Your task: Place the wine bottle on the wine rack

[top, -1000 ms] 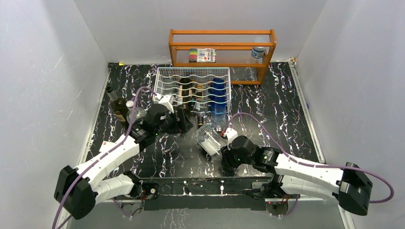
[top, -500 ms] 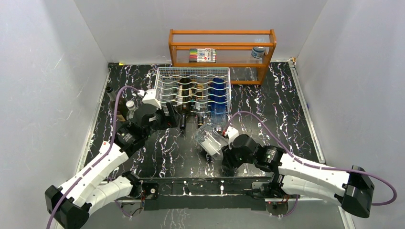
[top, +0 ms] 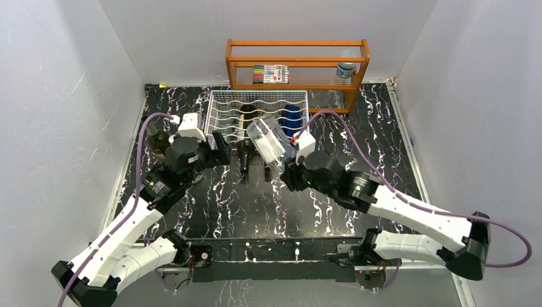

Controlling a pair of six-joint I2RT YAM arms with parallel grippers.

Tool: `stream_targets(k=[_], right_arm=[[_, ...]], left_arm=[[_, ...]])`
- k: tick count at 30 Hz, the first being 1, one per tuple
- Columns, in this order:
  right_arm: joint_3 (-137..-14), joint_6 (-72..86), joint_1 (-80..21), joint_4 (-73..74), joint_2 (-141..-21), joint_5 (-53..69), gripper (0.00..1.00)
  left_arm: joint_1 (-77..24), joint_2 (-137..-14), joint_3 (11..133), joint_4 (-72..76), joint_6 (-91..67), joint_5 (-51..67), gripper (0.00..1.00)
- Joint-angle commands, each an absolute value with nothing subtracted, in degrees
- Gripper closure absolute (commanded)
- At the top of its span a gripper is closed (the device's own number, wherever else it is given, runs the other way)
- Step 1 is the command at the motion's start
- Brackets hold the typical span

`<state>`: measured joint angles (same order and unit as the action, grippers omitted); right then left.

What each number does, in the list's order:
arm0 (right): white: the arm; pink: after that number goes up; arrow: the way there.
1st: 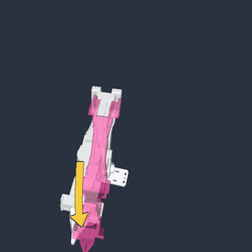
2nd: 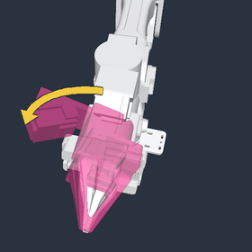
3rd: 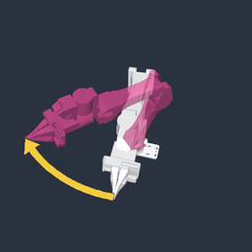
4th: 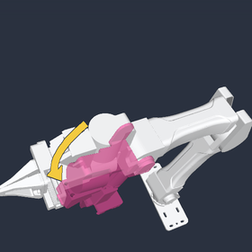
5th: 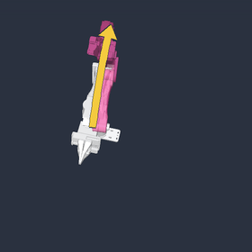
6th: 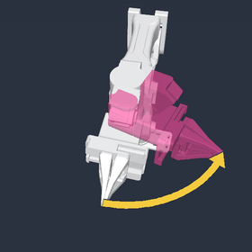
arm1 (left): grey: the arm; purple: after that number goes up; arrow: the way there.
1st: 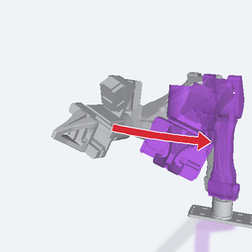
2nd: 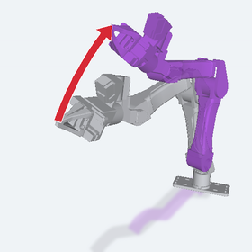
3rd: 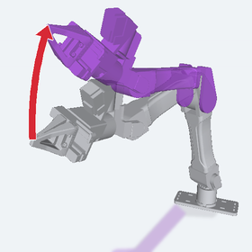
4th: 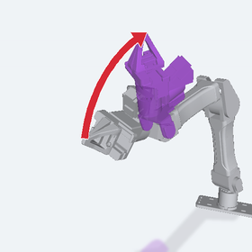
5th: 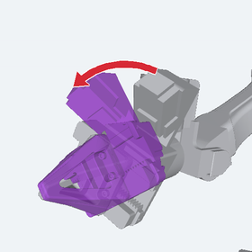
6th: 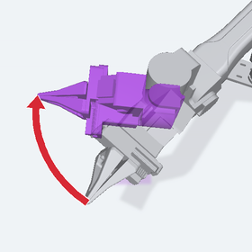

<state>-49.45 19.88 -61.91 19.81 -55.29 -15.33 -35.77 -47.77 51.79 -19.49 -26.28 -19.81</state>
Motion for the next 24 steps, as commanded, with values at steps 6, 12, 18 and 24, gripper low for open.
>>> stream_targets(k=[6, 12, 18, 24], right_arm=[[-69.1, 24.5, -50.6, 4.2, -69.9, -27.9, 1.00], [-70.9, 30.2, -42.8, 2.2, -76.9, -23.7, 1.00], [-71.7, 32.5, -41.2, 1.4, -82.0, -24.6, 1.00], [-72.9, 34.1, -40.5, 1.6, -85.5, -23.6, 1.00]], left_arm=[[-35.8, -45.8, 54.4, -21.5, -24.0, -19.7, 0.10], [-35.8, -45.9, 54.1, -22.2, -23.4, -18.2, 0.09], [-35.8, -46.6, 53.4, -22.4, -23.3, -16.6, 0.08], [-35.8, -47.6, 54.5, -22.8, -22.4, -16.2, 0.06]])
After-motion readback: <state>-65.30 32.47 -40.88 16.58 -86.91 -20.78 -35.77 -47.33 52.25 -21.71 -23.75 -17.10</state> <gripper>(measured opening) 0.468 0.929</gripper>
